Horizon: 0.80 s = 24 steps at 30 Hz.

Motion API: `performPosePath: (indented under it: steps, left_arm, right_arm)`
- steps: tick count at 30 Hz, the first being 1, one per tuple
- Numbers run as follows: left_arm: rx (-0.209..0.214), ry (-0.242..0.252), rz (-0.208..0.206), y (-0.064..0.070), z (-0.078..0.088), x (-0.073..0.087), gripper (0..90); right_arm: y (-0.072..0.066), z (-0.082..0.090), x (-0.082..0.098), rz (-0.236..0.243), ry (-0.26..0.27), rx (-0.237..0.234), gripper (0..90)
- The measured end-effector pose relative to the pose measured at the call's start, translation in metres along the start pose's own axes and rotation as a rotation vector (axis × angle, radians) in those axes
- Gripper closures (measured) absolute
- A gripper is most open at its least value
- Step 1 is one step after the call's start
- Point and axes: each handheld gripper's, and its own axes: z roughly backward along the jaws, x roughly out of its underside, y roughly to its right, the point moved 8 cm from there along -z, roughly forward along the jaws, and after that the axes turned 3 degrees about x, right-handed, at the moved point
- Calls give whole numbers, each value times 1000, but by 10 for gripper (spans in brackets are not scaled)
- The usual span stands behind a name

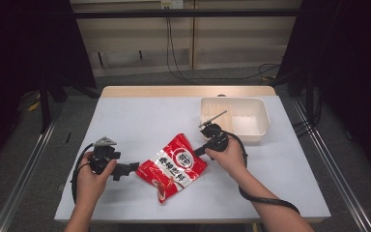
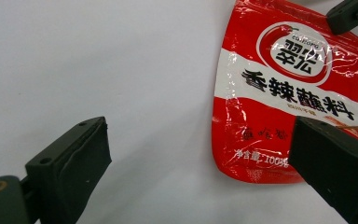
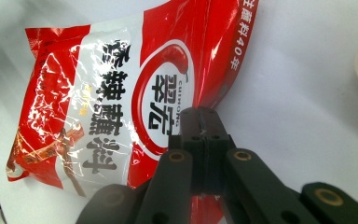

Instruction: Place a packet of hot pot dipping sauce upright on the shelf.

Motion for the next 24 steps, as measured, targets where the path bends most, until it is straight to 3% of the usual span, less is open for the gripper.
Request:
performPosePath:
  steps: [11, 24]
  left_arm:
    - [4, 5, 2, 1, 2, -1, 52]
    - [12, -1, 3, 2, 1, 0, 52]
  right_arm:
    - [-14, 26, -11, -6, -56, -46, 900]
    - [-29, 67, -38, 32, -98, -28, 900]
